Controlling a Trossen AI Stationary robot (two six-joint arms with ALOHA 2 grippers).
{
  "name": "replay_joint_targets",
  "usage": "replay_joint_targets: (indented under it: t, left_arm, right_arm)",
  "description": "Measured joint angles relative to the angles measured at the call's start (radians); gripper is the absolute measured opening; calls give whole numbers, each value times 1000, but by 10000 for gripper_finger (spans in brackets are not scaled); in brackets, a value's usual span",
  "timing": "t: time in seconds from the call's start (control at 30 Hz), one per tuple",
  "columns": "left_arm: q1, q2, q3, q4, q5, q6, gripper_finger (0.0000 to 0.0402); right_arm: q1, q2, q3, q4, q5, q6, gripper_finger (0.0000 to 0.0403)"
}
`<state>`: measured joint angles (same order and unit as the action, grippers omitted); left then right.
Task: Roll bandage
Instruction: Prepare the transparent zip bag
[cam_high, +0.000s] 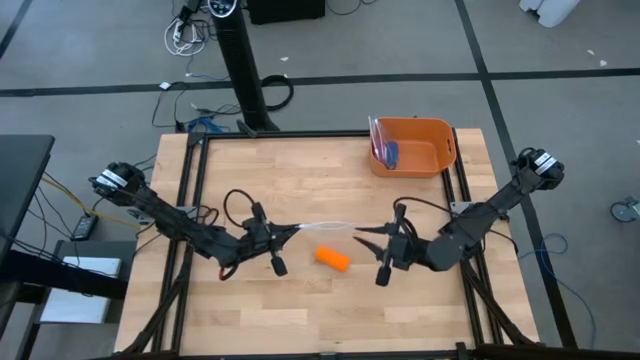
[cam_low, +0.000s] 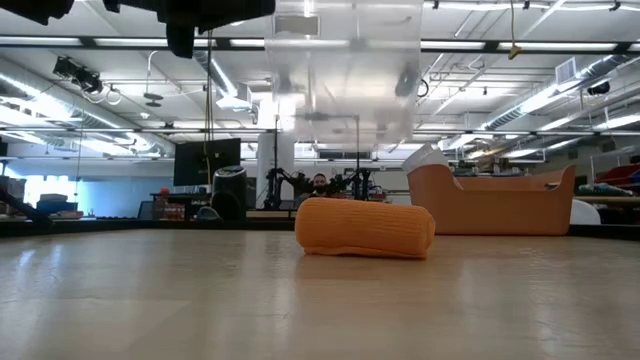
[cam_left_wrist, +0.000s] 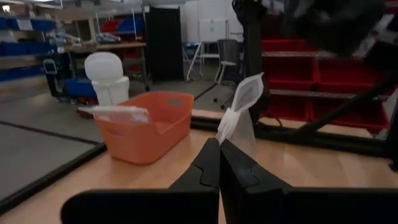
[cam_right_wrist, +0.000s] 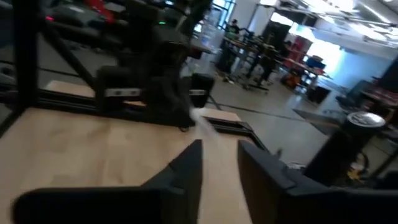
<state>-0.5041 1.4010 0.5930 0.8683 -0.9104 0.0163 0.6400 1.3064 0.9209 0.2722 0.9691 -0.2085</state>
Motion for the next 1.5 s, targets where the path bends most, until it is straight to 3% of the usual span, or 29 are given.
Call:
replay_joint_targets:
  t: [0.17, 0.33, 0.6, 0.8, 1.3, 1.5]
  left_arm:
    - [0, 0, 0, -30, -2, -48, 0]
    - [0, 0, 0, -30, -2, -51, 0]
    - [8, 0, 0, -30, 14, -57, 0]
    - [40, 0, 2, -30, 94, -103, 0]
    - [47, 0, 2, -62, 130, -104, 0]
    - [47, 0, 1, -88, 130, -107, 1]
  right_arm:
    - [-34, 0, 36, -52, -77, -46, 9]
    - [-118, 0, 92, -275, -269, 127, 10]
    - [-175, 0, 149, -354, -397, 163, 3]
    - [-201, 61, 228, -487, -389, 165, 1]
    - [-263, 294, 541, -868, -451, 199, 0]
    - [-267, 336, 613, -918, -443, 186, 0]
